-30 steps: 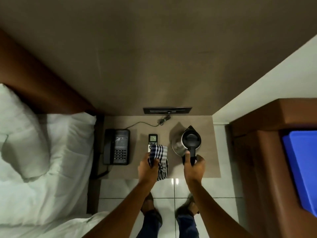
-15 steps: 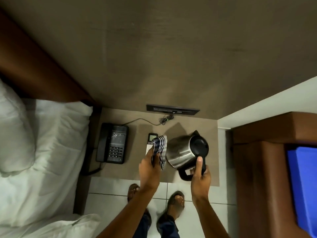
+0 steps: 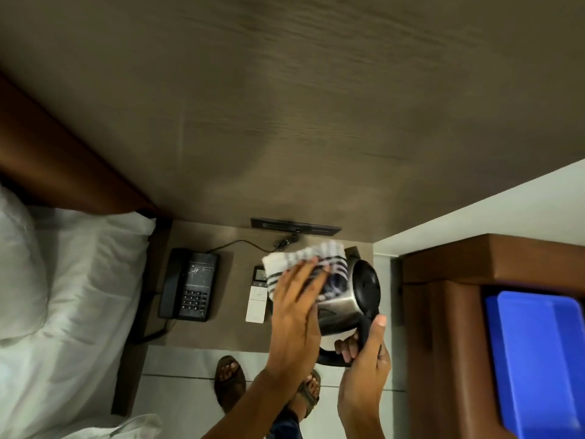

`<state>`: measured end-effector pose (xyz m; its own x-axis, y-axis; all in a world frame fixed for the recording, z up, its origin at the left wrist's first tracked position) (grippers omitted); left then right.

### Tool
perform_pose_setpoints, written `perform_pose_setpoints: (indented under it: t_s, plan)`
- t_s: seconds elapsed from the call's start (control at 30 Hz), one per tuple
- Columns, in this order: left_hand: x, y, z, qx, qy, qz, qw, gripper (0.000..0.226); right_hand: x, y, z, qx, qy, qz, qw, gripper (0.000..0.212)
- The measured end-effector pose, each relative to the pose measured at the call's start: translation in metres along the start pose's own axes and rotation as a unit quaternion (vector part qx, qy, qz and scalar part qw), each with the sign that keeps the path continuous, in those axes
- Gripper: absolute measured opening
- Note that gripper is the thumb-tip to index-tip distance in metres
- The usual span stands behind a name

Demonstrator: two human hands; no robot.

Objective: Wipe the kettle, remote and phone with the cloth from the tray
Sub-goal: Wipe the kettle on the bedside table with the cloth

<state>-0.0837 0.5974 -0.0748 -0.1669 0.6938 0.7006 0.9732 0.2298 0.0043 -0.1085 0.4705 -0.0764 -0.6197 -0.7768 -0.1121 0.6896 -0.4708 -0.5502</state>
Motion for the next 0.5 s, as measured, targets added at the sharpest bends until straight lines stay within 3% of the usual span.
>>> perform_pose_setpoints:
  t_s: [0.1, 0.27, 0.4, 0.5]
  plan:
    - [0.008, -0.039, 0.013, -0.141, 0.038, 0.046, 0.988, 0.060, -0.001, 0.004, 0.017, 0.002, 0.030, 0.005, 1.000, 0.064]
    - [0.018, -0.006, -0.014, -0.058, 0.002, -0.017, 0.998, 0.045, -0.016, 0.007, 0.033, 0.002, 0.033, 0.046, 0.998, 0.064]
    - [0.016, -0.018, -0.041, -0.205, 0.055, 0.010, 0.977, 0.048, -0.023, 0.006, 0.055, -0.005, 0.092, 0.055, 0.994, 0.082]
    - [0.030, -0.016, -0.034, -0.146, 0.004, -0.038, 0.989, 0.043, -0.027, -0.001, 0.069, -0.014, 0.074, 0.074, 0.994, 0.071]
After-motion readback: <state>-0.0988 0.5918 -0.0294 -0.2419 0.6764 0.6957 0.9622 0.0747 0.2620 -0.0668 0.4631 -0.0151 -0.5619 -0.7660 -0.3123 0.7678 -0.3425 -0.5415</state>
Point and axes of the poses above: each hand's wrist, its own y-axis towards the middle knuckle, its own x-axis out of the back of the hand, z = x × y, the point moved 1 cm from there along y, towards the middle knuckle, and after that the axes turned 15 degrees about y, right-handed, at the moved point
